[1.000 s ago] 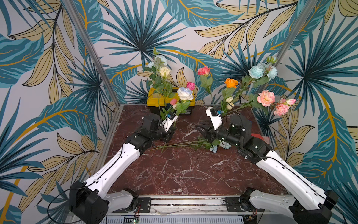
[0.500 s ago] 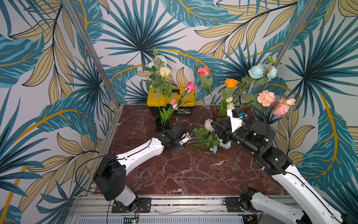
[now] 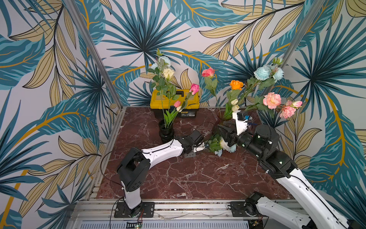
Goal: Pick out blue flowers from the vase
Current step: Place the flower at the center of the board.
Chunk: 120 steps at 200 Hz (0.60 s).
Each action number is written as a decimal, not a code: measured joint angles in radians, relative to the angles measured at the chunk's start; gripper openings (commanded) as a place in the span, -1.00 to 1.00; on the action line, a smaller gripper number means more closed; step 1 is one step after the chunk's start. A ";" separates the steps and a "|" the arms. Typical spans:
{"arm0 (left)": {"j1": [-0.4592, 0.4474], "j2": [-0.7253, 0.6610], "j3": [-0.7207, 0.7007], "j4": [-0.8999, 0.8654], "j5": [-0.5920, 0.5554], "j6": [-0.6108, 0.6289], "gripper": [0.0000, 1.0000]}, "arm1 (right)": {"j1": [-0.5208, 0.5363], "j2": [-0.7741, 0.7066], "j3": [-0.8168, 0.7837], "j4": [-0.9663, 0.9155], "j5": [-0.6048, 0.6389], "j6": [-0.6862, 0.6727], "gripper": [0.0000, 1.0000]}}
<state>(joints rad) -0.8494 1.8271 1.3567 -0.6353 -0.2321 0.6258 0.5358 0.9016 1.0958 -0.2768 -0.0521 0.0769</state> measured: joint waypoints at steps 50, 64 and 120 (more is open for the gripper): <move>0.000 0.088 0.035 0.001 0.012 0.023 -1.00 | -0.013 0.002 -0.024 0.018 -0.001 0.011 -0.16; 0.000 0.098 0.035 0.001 0.019 0.022 -1.00 | -0.017 0.002 -0.030 0.020 -0.001 0.016 -0.16; -0.001 0.105 0.033 0.002 0.047 -0.007 -1.00 | -0.023 0.008 -0.060 0.048 -0.008 0.033 -0.16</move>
<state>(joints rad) -0.8505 1.9320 1.3895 -0.6338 -0.1852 0.6189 0.5133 0.9096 1.0359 -0.2283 -0.0605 0.1097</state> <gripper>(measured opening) 0.067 0.420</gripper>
